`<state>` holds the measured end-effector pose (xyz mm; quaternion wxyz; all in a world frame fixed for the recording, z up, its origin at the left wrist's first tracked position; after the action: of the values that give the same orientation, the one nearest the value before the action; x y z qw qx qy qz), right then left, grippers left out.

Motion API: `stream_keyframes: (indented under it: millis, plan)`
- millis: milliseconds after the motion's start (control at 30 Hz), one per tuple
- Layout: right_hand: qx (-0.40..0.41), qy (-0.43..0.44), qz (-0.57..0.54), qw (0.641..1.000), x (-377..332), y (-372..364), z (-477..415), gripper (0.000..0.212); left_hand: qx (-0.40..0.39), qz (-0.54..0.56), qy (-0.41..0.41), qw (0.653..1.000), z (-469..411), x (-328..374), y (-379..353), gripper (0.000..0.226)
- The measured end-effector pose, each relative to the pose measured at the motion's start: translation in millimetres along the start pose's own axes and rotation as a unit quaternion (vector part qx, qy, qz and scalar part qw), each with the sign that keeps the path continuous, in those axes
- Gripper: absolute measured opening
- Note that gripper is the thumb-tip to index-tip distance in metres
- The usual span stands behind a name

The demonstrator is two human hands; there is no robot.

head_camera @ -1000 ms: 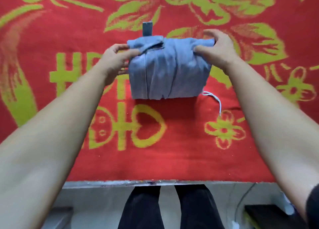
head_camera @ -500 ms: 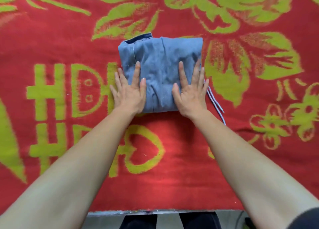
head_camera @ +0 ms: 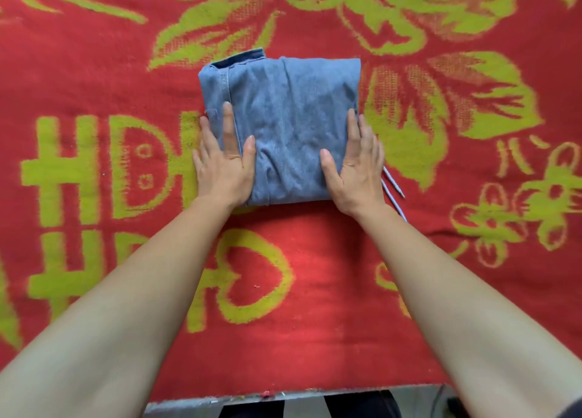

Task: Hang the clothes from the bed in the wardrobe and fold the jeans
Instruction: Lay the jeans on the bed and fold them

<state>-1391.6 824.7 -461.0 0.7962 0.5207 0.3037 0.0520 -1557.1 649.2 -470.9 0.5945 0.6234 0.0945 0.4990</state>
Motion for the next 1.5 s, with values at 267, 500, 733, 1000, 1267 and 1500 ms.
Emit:
stream_keyframes:
  millis: [267, 500, 733, 1000, 1267, 1500]
  plan:
    - [-0.086, -0.262, -0.186, 0.943, 8, 6, -13, 0.085, 0.042, 0.440, 0.282, 0.851, 3, -12, 10, 0.056]
    - [-0.129, -0.271, -0.282, 0.911, -8, -7, -17, 0.090, 0.004, 0.516, 0.269, 0.813, 4, -7, 7, 0.040]
    - [-0.234, -0.304, -0.402, 0.831, 10, -3, 38, 0.043, -0.124, 0.553, 0.315, 0.761, 65, -6, 6, 0.051]
    - [-0.148, -0.320, -0.267, 0.897, 61, -24, 117, 0.068, -0.073, 0.561, 0.411, 0.715, 179, -14, -35, 0.049]
    - [0.073, 0.132, 0.018, 0.988, 6, 29, 157, 0.112, -0.133, 0.542, 0.426, 0.712, 161, -5, -19, 0.044]
    - [0.006, 0.269, 0.291, 0.918, 8, -3, 175, 0.075, -0.112, 0.397, 0.378, 0.829, 159, -5, -4, 0.071]
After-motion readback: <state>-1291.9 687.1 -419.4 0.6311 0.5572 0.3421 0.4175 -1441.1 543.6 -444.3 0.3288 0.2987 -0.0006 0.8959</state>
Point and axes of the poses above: each hand's wrist, its own z-axis away from the middle knuckle, its own y-axis out of the back of the hand, x = y × z, the point moved 6 cm from there along -z, towards the middle knuckle, and after that the axes turned 12 degrees about -y, right-handed, at the moved point
